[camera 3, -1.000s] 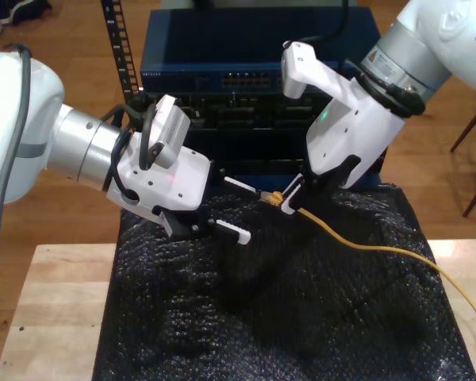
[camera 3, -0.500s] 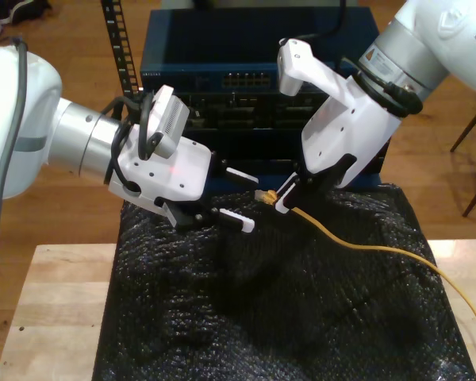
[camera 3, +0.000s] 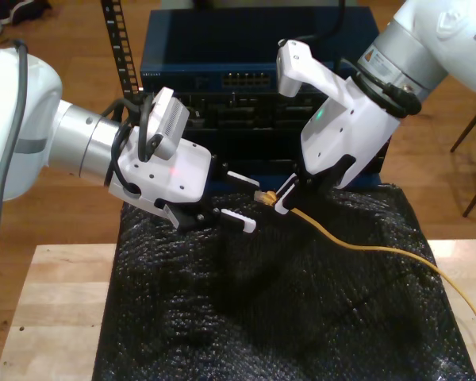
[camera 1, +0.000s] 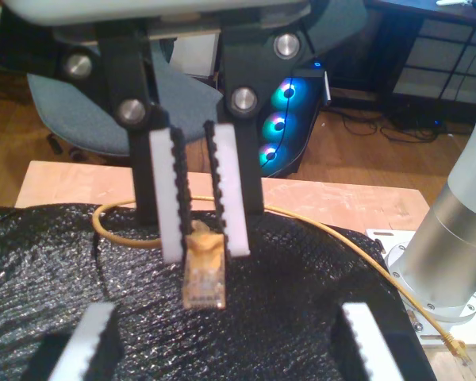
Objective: Grab the cable and plug it in
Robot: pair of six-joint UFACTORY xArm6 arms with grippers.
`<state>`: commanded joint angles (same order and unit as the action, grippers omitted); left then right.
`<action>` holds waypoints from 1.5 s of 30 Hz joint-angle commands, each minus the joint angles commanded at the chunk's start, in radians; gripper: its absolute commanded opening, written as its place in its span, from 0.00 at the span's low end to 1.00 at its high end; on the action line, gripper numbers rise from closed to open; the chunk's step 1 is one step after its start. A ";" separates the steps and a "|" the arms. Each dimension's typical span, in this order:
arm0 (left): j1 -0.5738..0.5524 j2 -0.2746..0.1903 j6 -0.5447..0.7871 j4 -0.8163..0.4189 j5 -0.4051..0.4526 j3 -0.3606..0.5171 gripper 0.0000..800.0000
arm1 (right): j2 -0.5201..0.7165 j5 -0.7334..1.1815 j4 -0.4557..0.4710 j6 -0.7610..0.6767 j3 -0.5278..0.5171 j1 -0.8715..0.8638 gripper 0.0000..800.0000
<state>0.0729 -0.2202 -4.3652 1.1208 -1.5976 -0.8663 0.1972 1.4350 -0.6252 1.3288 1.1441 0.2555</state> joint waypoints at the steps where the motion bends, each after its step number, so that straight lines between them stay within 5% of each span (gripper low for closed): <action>1: 0.000 0.000 0.000 0.005 -0.002 0.000 0.76 | 0.000 0.000 0.000 0.000 0.000 0.000 0.01; 17: 0.000 0.005 0.005 0.052 -0.009 0.006 0.73 | -0.003 0.000 -0.002 -0.002 0.000 0.002 0.01; 45: 0.002 0.008 0.012 0.054 -0.003 0.011 0.37 | -0.003 0.000 -0.002 0.000 0.000 0.002 0.01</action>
<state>0.0744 -0.2125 -4.3530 1.1745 -1.6007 -0.8556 0.1941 1.4350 -0.6268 1.3288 1.1441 0.2570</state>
